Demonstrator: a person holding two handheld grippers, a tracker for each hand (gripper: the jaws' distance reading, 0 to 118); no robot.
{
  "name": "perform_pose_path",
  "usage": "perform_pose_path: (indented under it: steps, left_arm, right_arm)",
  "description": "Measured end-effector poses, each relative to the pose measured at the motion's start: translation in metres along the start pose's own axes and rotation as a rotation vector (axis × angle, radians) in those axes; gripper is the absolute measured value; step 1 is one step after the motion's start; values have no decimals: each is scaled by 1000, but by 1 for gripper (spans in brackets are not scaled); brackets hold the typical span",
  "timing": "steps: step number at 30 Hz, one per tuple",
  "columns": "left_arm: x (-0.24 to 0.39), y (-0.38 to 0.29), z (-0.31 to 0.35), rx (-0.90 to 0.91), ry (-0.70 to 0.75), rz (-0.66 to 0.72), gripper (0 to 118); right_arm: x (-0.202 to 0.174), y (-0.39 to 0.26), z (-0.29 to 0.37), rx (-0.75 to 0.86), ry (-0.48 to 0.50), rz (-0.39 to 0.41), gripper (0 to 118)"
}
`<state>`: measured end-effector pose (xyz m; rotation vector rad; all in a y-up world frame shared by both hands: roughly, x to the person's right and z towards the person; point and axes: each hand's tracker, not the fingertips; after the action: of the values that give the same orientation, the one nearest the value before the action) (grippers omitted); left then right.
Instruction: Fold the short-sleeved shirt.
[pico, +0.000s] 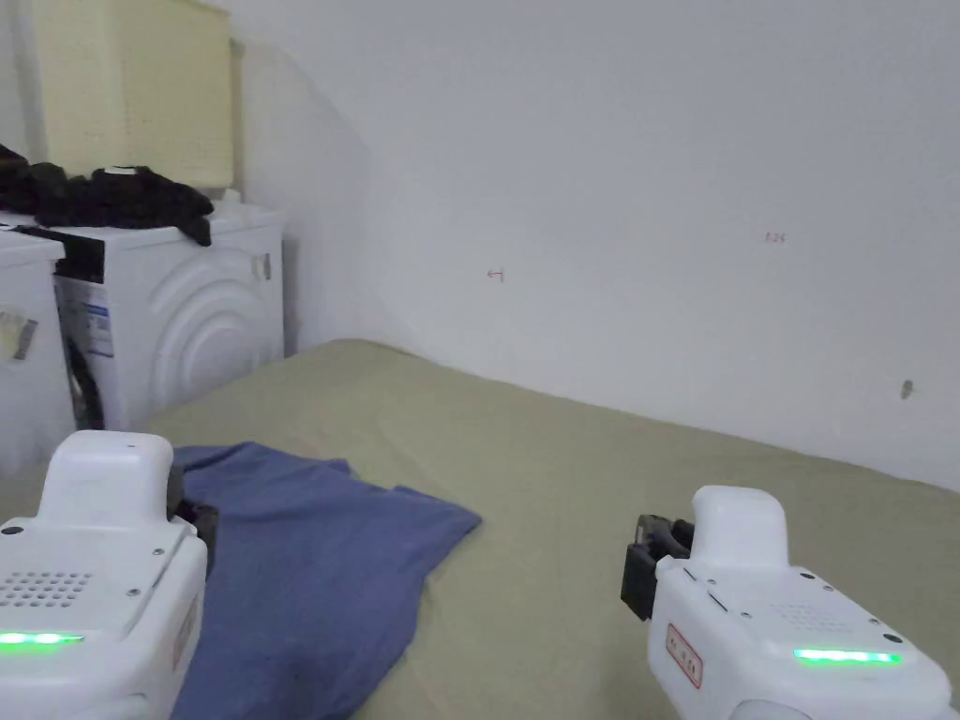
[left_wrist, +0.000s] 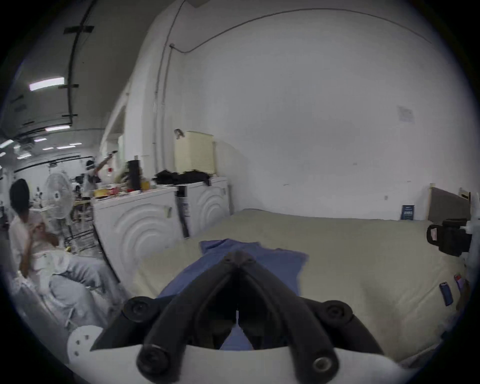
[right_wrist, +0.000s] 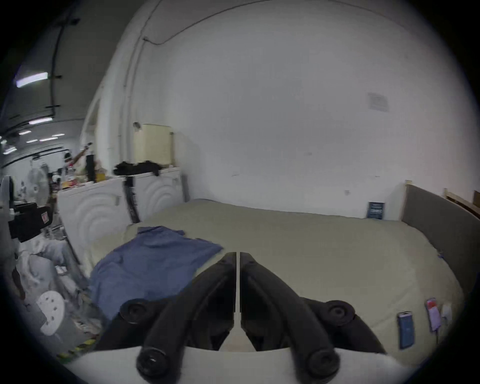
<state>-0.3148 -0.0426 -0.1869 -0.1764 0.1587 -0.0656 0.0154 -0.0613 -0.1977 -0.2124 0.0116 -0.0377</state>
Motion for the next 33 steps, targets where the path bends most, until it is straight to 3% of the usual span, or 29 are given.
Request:
perform_pose_path:
  steps: [6, 11, 16, 22, 33]
  left_arm:
    - [-62, -21, 26, -62, 140, 75, 0]
    - [-76, -28, 30, -84, 175, 55, 0]
    - [-65, -28, -1, -204, 88, 6, 0]
    - [-38, -23, -92, -341, -110, 20, 0]
    - [56, 34, -379, -775, -505, -154, 0]
  right_arm:
    - [-66, -7, -24, -33, 201, 43, 5]
    - [-76, -12, -33, -47, 219, 34, 5]
    - [-60, -19, -42, -61, 187, 30, 5]
    - [-24, -37, -66, -129, 108, 36, 5]
    - [47, -60, -114, -253, 5, -18, 6]
